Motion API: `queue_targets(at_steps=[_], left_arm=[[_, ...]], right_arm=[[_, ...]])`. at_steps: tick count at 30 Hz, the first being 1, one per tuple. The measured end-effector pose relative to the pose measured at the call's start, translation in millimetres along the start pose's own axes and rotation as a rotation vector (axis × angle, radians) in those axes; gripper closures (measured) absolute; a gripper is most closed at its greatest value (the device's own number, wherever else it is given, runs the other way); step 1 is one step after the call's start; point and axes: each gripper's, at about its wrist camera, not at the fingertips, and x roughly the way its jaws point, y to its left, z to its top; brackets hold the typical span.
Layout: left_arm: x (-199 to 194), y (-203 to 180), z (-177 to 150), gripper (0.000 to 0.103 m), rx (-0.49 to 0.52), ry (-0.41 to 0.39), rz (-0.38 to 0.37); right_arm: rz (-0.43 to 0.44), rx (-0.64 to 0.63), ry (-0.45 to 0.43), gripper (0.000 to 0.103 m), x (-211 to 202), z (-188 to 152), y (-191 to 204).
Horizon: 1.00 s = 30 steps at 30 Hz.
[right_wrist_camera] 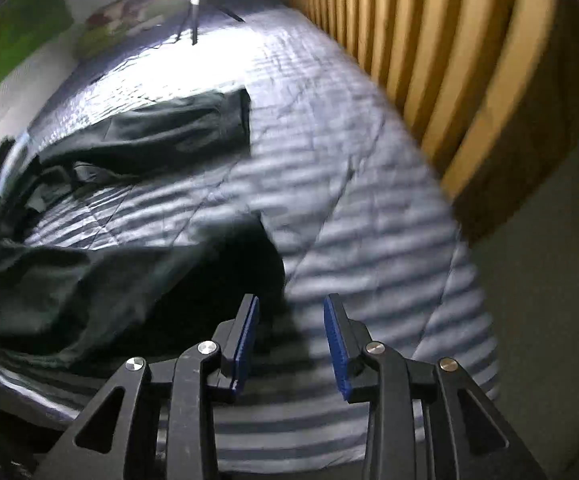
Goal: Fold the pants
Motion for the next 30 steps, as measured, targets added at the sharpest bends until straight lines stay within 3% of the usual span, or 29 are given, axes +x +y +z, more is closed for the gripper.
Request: queue_targets(at_steps=[4, 6, 10, 11, 12, 14, 18, 21, 25, 28, 30], left_arm=[[25, -65, -26, 0.05, 0.142, 0.087, -0.098], [41, -94, -34, 0.05, 0.232, 0.12, -0.084], [63, -120, -38, 0.05, 0.318, 0.139, -0.033], [63, -123, -36, 0.056, 0.329, 0.125, -0.033], [61, -124, -34, 0.074, 0.332, 0.117, -0.038], [58, -123, -31, 0.096, 0.324, 0.12, -0.047], [55, -122, -33, 0.101, 0.344, 0.116, -0.049], [52, -128, -38, 0.101, 0.352, 0.108, -0.048], [49, -139, -48, 0.101, 0.376, 0.097, -0.043], [44, -139, -48, 0.102, 0.378, 0.079, -0.045], [35, -135, -45, 0.102, 0.366, 0.051, -0.04]], right_arm=[[0.014, 0.051, 0.005, 0.057, 7, -2, -2], [0.066, 0.107, 0.0, 0.057, 8, 4, -6], [0.077, 0.142, -0.006, 0.052, 11, 18, -4], [0.093, 0.182, 0.007, 0.052, 12, 23, -5], [0.107, 0.211, 0.009, 0.052, 10, 26, -7], [0.132, 0.272, 0.011, 0.052, 3, 32, -7], [0.233, 0.359, 0.068, 0.049, -11, 43, 13], [0.1, 0.329, 0.15, 0.047, 1, 53, 41], [0.057, 0.41, 0.216, 0.047, 24, 63, 48], [-0.082, 0.369, 0.289, 0.048, 48, 67, 58], [-0.094, 0.356, 0.296, 0.076, 55, 69, 64]])
